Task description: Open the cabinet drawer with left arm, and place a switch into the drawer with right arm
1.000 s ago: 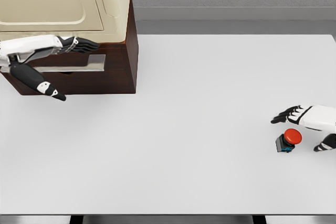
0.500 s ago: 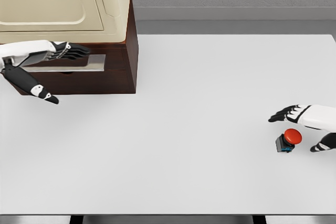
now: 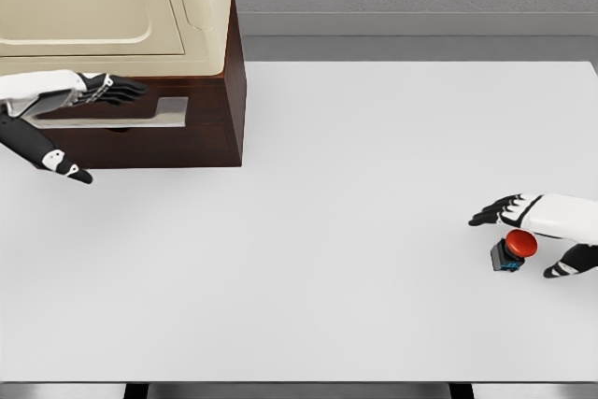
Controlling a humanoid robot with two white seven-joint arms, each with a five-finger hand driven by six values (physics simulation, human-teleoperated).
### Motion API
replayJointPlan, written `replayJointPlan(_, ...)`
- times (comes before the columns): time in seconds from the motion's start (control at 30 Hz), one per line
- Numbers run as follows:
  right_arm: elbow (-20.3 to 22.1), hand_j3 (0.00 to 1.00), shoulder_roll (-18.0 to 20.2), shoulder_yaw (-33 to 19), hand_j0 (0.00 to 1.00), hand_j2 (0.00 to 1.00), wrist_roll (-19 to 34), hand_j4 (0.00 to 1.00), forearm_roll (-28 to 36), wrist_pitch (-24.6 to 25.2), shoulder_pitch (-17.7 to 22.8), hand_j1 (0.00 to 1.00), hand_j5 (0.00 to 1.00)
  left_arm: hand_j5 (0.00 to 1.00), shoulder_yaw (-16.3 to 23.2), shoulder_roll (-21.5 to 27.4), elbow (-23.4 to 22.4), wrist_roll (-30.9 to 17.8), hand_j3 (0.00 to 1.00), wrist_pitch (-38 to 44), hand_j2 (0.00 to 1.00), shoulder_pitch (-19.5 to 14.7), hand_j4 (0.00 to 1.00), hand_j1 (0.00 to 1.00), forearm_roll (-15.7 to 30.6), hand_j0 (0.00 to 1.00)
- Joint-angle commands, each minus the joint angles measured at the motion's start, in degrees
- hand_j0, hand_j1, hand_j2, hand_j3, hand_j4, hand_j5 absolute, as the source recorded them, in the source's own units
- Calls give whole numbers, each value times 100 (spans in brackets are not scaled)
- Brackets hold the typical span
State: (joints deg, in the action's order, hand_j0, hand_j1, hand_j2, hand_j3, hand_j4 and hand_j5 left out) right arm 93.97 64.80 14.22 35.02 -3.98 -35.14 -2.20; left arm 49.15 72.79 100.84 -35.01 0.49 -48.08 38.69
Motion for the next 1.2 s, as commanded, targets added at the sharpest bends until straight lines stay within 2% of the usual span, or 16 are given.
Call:
replayJointPlan(0.0, 7, 100, -46, 10, 100, 100, -2, 100, 37, 14, -9, 100, 100, 100, -29, 51, -3, 1, 100, 4, 100, 0, 100, 100, 24, 100)
replayJointPlan(0.13, -2, 100, -371, -7, 100, 100, -2, 100, 37, 14, -62, 100, 100, 100, -37, 42, -38, 1, 100, 4, 100, 0, 100, 100, -55, 100)
replayJointPlan(0.57, -11, 100, -213, -7, 100, 100, -2, 100, 37, 14, -35, 100, 100, 100, -11, 7, -161, 1, 100, 21, 100, 26, 100, 100, -204, 100)
replayJointPlan(0.63, -11, 95, -178, -16, 95, 95, -2, 95, 37, 14, -18, 95, 95, 100, 7, -11, -161, 1, 100, 21, 100, 70, 100, 100, -204, 100)
replayJointPlan(0.67, -11, 94, -178, -25, 94, 94, -2, 94, 37, 14, -18, 94, 94, 100, -64, -11, -161, 1, 100, 21, 100, 228, 100, 100, -213, 100)
replayJointPlan(1.17, -19, 86, -239, -42, 86, 86, -2, 86, 20, 14, -44, 86, 86, 100, -64, 51, -153, 1, 100, 30, 100, 351, 100, 100, -204, 100)
